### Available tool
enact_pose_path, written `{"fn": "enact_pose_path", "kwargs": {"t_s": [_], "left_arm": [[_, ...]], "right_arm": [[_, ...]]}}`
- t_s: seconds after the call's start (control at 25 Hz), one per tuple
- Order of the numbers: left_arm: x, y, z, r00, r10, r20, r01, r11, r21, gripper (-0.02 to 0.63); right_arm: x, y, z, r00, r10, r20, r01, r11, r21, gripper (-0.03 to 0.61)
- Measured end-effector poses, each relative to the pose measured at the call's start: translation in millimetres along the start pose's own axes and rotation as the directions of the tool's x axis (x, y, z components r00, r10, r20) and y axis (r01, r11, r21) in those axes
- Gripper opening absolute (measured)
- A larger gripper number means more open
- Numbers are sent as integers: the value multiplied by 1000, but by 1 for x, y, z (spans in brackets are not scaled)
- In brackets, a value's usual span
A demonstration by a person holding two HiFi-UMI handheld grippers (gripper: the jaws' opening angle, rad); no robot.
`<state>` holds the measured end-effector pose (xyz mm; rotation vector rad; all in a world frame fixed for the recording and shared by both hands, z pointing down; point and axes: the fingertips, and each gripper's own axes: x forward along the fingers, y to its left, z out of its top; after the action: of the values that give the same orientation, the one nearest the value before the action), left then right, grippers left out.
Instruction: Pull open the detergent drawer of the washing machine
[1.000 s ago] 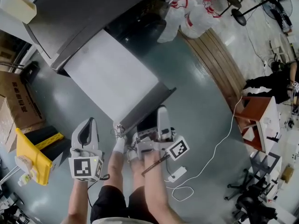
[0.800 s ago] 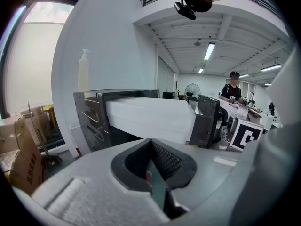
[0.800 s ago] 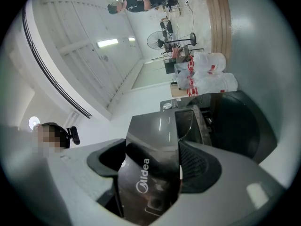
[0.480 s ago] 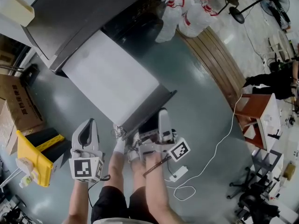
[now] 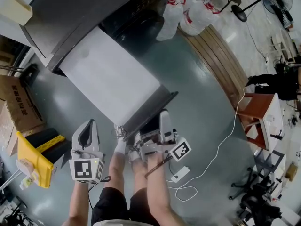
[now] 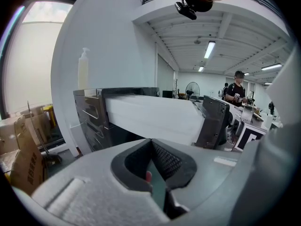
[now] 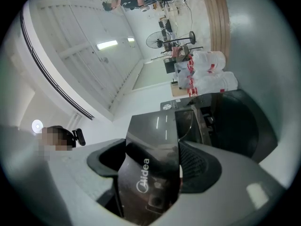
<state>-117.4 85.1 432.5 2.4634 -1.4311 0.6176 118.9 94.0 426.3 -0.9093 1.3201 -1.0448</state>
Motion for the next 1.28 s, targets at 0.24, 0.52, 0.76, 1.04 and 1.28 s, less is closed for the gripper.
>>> {"fn": "enact_pose_path", "kwargs": {"t_s": [0.24, 0.52, 0.76, 1.04, 1.28], "left_arm": [[3, -2, -4, 1000, -3, -5, 3, 1000, 6, 11], [8, -2, -11, 1000, 1, -19, -1, 1000, 7, 11], [9, -9, 2, 1000, 0, -15, 0, 1000, 15, 11], [8, -21, 20, 1000, -9, 10, 9, 1000, 28, 11], [5, -39, 43, 999, -34, 26, 33, 999, 41, 11]], "right_arm": [[-2, -5, -4, 1000, 24, -20, -24, 1000, 7, 344], [0, -6, -8, 997, 38, -66, -40, 999, -16, 344], [-4, -6, -2, 996, -13, -87, 8, 998, -64, 344], [-10, -6, -1, 979, -107, -171, 81, 985, -150, 343], [-21, 13, 17, 971, -161, -176, 112, 959, -259, 344]]}}
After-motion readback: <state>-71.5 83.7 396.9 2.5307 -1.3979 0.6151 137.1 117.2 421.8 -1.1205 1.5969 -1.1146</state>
